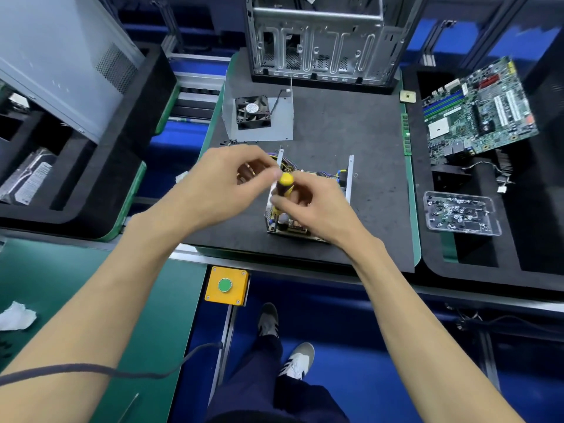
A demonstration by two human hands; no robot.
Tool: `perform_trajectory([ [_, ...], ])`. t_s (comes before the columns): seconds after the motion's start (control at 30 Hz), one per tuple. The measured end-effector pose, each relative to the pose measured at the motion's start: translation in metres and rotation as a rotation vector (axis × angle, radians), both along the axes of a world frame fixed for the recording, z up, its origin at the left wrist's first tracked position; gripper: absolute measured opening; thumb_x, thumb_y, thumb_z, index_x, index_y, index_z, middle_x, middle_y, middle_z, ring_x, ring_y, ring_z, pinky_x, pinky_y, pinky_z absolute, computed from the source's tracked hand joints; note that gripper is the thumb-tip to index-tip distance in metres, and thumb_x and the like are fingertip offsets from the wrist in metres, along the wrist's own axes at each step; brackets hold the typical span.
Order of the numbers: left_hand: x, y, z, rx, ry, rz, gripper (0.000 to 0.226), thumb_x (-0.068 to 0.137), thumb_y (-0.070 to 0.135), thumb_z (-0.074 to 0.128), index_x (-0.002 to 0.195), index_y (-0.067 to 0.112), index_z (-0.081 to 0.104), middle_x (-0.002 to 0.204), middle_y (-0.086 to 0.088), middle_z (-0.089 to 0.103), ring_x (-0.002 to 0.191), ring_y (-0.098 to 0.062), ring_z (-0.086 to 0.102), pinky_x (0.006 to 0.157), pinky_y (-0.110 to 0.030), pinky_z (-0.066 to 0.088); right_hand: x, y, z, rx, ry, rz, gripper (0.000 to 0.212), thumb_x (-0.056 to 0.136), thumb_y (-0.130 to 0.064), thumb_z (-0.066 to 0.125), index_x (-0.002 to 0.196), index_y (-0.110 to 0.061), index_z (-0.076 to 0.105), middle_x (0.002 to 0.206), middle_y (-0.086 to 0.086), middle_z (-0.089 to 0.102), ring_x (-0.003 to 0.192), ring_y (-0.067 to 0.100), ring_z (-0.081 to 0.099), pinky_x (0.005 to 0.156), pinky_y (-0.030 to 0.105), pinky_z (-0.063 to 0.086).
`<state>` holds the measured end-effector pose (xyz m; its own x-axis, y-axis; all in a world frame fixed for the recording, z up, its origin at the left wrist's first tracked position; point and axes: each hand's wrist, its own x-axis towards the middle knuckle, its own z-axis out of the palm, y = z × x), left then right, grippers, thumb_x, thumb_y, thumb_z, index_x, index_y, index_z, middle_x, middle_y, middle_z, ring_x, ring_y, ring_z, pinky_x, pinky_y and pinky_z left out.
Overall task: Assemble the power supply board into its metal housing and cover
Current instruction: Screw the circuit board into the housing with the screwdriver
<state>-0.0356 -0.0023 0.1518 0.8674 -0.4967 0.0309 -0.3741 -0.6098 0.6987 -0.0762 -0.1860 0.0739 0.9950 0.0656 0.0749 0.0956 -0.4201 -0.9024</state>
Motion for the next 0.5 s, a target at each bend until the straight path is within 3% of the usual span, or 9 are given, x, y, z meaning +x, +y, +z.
perform_trajectory([
  [0.1, 0.023, 0.013, -0.009, -0.088, 0.028, 0.177, 0.013, 0.094, 0.020, 0.061, 0.097, 0.022, 0.074, 0.078, 0.003, 0.074, 0.074, -0.015, 0.072, 0.079, -0.040, 0.061, 0.005, -0.006, 0.020, 0.107, -0.040, -0.107, 0.013, 0.093, -0.021, 0.071, 0.083, -0.015, 0.065, 0.065, 0.009, 0.060, 0.059, 0.017, 0.051, 0.061, 0.028, 0.044],
  [0.2, 0.050, 0.025, -0.028, -0.070, 0.088, 0.302, 0.020, 0.089, 0.005, 0.061, 0.093, 0.019, 0.074, 0.074, -0.001, 0.074, 0.070, -0.016, 0.074, 0.081, -0.042, 0.062, 0.015, -0.009, 0.037, 0.303, -0.031, -0.176, 0.016, 0.096, -0.018, 0.068, 0.085, -0.007, 0.064, 0.074, 0.011, 0.071, 0.055, 0.009, 0.058, 0.054, 0.021, 0.045],
  [0.37, 0.089, 0.034, -0.063, -0.067, 0.208, 0.387, 0.025, 0.083, 0.004, 0.062, 0.082, 0.026, 0.072, 0.061, 0.005, 0.071, 0.065, -0.013, 0.073, 0.079, -0.042, 0.063, 0.038, -0.013, 0.042, 0.457, 0.005, -0.274, 0.016, 0.096, -0.022, 0.065, 0.082, -0.015, 0.065, 0.074, 0.018, 0.072, 0.045, 0.017, 0.051, 0.038, 0.021, 0.036],
  [0.5, 0.117, 0.030, -0.091, -0.030, 0.221, 0.408, 0.024, 0.081, 0.006, 0.059, 0.082, 0.028, 0.071, 0.065, 0.008, 0.070, 0.068, -0.015, 0.069, 0.078, -0.037, 0.062, 0.059, -0.011, 0.035, 0.577, 0.073, -0.291, 0.005, 0.096, -0.013, 0.061, 0.094, -0.013, 0.056, 0.079, 0.013, 0.076, 0.050, 0.020, 0.058, 0.041, 0.025, 0.044],
])
